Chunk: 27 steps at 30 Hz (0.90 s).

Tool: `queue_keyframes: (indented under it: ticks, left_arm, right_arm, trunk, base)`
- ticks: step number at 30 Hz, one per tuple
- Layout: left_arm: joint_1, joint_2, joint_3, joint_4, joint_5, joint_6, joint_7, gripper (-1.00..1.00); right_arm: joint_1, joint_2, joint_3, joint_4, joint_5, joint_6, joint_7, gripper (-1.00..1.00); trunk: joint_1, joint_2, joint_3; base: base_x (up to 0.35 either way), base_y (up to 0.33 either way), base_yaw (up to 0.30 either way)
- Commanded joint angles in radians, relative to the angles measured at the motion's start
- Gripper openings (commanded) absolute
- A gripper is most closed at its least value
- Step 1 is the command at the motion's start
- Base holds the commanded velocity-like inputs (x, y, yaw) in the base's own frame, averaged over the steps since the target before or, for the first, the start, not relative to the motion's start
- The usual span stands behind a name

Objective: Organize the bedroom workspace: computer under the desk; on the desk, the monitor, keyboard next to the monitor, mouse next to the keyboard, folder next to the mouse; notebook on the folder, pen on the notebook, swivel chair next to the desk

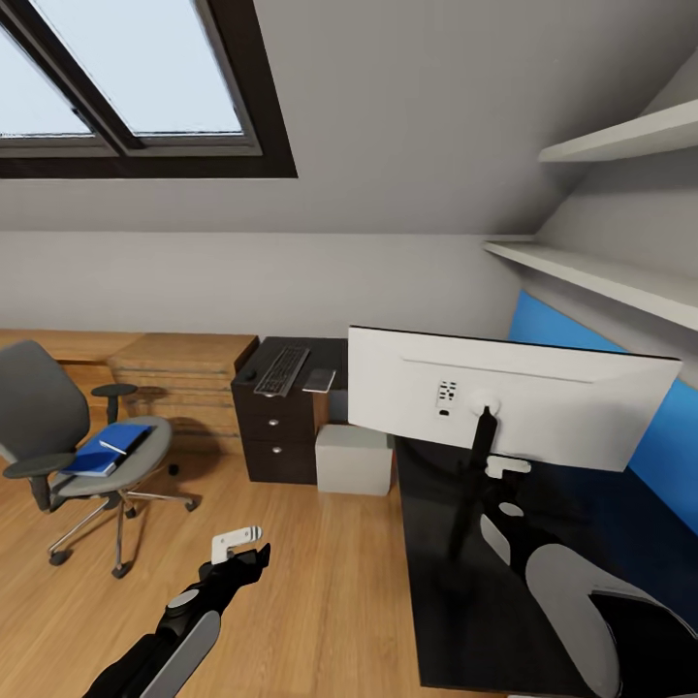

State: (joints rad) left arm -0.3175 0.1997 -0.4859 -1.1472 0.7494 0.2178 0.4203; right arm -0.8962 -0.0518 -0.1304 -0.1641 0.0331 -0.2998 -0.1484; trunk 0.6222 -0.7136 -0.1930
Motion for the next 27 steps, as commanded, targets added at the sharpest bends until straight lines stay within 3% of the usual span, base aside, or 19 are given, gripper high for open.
queue_keyframes:
  ticks: [1, 27]
  left_arm:
    - [-0.001, 0.001, -0.003, -0.002, 0.007, 0.002, 0.009, 1.00]
    - [-0.002, -0.006, -0.002, -0.001, 0.008, 0.000, 0.011, 1.00]
  right_arm:
    - [-0.001, -0.001, -0.005, 0.001, 0.003, -0.004, 0.000, 1.00]
    - [-0.001, -0.012, -0.006, 0.000, 0.004, -0.004, 0.000, 1.00]
  trunk:
    - [0.000, -0.001, -0.002]
    - [0.000, -0.001, -0.002]
  base:
    - [0.021, 0.000, 0.000]
    - [0.089, 0.000, 0.000]
